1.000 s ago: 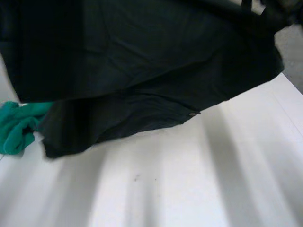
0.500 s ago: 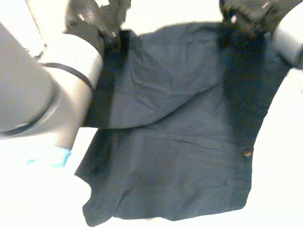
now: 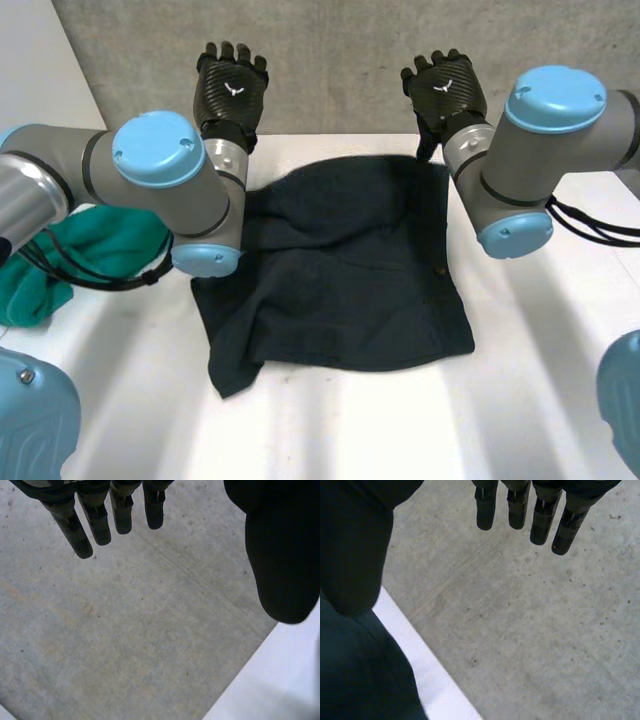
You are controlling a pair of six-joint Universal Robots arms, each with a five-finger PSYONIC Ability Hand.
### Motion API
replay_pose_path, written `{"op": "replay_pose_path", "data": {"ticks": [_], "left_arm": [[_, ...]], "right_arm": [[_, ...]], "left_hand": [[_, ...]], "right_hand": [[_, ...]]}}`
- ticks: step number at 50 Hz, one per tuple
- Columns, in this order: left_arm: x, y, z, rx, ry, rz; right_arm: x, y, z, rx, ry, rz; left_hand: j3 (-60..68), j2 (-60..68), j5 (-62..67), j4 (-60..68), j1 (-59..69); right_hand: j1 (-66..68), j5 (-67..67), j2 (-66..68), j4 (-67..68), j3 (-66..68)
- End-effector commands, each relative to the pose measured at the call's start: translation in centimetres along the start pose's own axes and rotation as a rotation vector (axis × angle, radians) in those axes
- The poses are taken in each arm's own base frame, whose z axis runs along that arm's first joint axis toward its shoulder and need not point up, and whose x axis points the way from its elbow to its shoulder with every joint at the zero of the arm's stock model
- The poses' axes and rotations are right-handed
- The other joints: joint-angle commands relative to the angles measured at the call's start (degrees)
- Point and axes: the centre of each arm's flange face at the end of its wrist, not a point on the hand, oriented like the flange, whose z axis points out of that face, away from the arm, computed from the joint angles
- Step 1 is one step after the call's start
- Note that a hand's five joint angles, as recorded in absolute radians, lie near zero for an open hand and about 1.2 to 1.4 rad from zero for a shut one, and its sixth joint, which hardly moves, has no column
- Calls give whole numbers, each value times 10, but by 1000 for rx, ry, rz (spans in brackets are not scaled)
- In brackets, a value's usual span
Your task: Fold the laundry.
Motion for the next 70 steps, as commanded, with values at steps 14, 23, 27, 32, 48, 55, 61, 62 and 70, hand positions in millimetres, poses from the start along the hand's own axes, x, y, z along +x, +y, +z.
{"op": "replay_pose_path", "data": {"ticks": [14, 23, 27, 32, 48, 55, 61, 62, 70], "left_arm": [[-42, -18, -177, -481, 184, -141], [-39, 11, -236, -778, 218, -319], [-36, 24, -236, -818, 211, -344], [-23, 35, -239, -861, 293, -367], [-18, 34, -241, -852, 329, -381], [-13, 35, -239, -813, 331, -378], [-6, 39, -231, -770, 299, -367], [-6, 41, -230, -771, 290, -362], [1, 59, -227, -810, 259, -282]], "right_arm": [[-1, 27, -153, -574, -367, 78], [-17, 64, -188, -538, -448, 154], [-22, 73, -195, -524, -445, 153], [-25, 78, -198, -519, -442, 148], [-31, 100, -187, -474, -427, 48], [-19, 108, -184, -497, -388, 21], [-15, 108, -182, -496, -376, 18], [-15, 108, -183, -498, -375, 19], [-9, 105, -184, -503, -355, 18]], "left_hand": [[110, 113, 102, 112, 116], [189, 192, 181, 191, 194], [288, 291, 281, 291, 294], [318, 322, 311, 321, 324], [236, 240, 229, 239, 242], [236, 240, 229, 239, 242], [243, 246, 235, 245, 248], [243, 246, 235, 245, 248], [306, 310, 299, 309, 312]], "right_hand": [[-12, -33, -21, -28, -16], [133, 112, 124, 116, 129], [170, 149, 161, 154, 166], [212, 191, 203, 196, 208], [470, 449, 460, 453, 466], [525, 504, 516, 508, 521], [684, 663, 675, 668, 680], [684, 663, 675, 668, 680], [684, 663, 675, 668, 680]]}}
